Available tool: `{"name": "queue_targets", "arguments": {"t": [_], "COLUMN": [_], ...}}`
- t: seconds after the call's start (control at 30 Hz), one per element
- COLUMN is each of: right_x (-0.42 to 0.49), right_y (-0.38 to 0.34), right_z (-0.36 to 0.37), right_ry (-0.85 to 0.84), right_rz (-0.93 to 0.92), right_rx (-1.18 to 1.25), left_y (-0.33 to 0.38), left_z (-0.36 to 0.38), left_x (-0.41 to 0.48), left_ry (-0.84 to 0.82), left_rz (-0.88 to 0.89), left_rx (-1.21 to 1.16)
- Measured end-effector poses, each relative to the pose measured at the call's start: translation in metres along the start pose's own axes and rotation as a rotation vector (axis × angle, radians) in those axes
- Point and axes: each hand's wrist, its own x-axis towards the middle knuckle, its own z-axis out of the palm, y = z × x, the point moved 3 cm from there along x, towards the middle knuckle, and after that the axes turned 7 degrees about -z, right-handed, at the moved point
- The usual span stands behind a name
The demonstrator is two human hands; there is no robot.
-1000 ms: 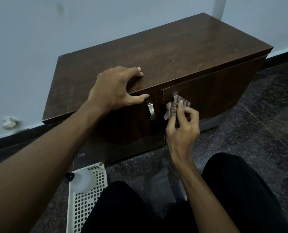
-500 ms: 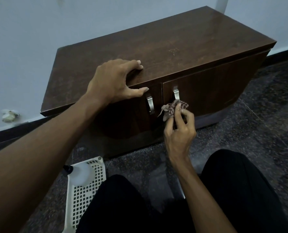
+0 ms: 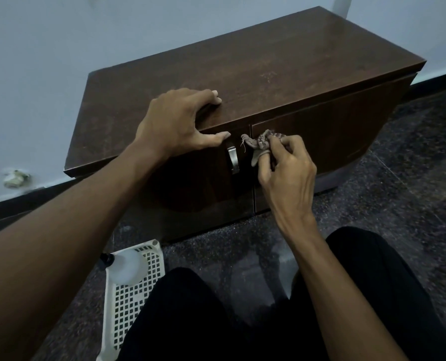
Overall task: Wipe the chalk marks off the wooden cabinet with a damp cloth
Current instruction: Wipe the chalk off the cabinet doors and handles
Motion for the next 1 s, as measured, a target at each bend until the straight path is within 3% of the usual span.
{"name": "queue_targets", "arguments": {"t": [0.47,0.67,0.8,1.0], "right_x": [0.016,0.013,0.014,0.012], "right_y": [0.003,0.008,0.026,0.05], "right_z": [-0.014,-0.015,-0.017,-0.026], "right_ry": [-0.188,-0.179,-0.134,-0.01], "right_rz": [-0.046,-0.109,-0.021,0.052], "right_rx": [-0.194,-0.21,-0.231,-0.031], "left_y": [0.001,0.0,0.001,-0.001], "left_z": [-0.002,-0.002,-0.002,-0.001], "left_x": [-0.001,-0.001,-0.001,0.0], "left_ry": [-0.01,-0.012,-0.01,-0.005], "left_rz": [-0.012,-0.011,-0.011,-0.018], "left_rx": [0.002,0.008,0.0,0.007]}}
